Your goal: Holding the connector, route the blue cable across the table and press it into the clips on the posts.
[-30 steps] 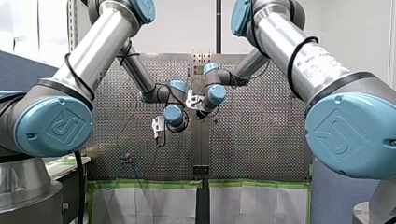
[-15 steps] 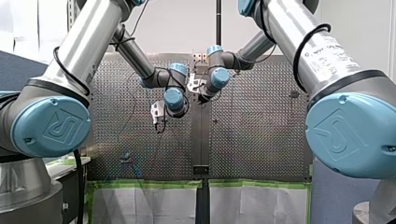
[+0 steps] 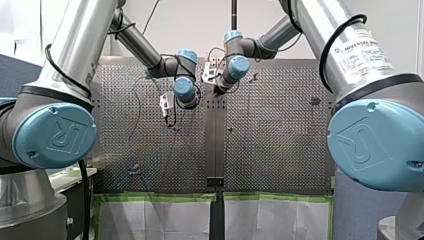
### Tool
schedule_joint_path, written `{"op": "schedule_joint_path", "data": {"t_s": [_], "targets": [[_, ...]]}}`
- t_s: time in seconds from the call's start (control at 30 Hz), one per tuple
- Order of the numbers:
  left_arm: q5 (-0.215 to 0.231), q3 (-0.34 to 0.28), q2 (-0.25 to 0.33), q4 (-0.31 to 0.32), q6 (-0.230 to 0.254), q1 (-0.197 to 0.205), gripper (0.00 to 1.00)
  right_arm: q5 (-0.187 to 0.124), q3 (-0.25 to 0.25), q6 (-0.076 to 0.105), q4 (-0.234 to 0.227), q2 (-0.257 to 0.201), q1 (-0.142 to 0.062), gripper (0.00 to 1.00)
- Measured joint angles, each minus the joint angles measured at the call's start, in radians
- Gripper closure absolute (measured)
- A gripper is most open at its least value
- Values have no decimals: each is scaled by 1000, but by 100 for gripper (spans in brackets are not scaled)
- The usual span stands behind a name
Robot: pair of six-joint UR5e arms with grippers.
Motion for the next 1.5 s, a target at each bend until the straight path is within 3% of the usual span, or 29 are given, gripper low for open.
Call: {"op": "schedule_joint_path", "data": {"t_s": [0.47,0.87,1.07,1.23,1.5], "targets": [[4,0,119,-30,0,14,100,0,9,-19,43,-117,0,100],[86,23,209,17,-1,42,100,-1,40,-37,44,-207,-1,100],[112,40,183,18,4,55,100,-1,41,-38,41,-204,-5,100],[109,41,148,14,7,58,100,-1,41,-39,40,-182,-8,100],[107,40,137,15,8,60,100,-2,41,-40,37,-156,-10,100]]}}
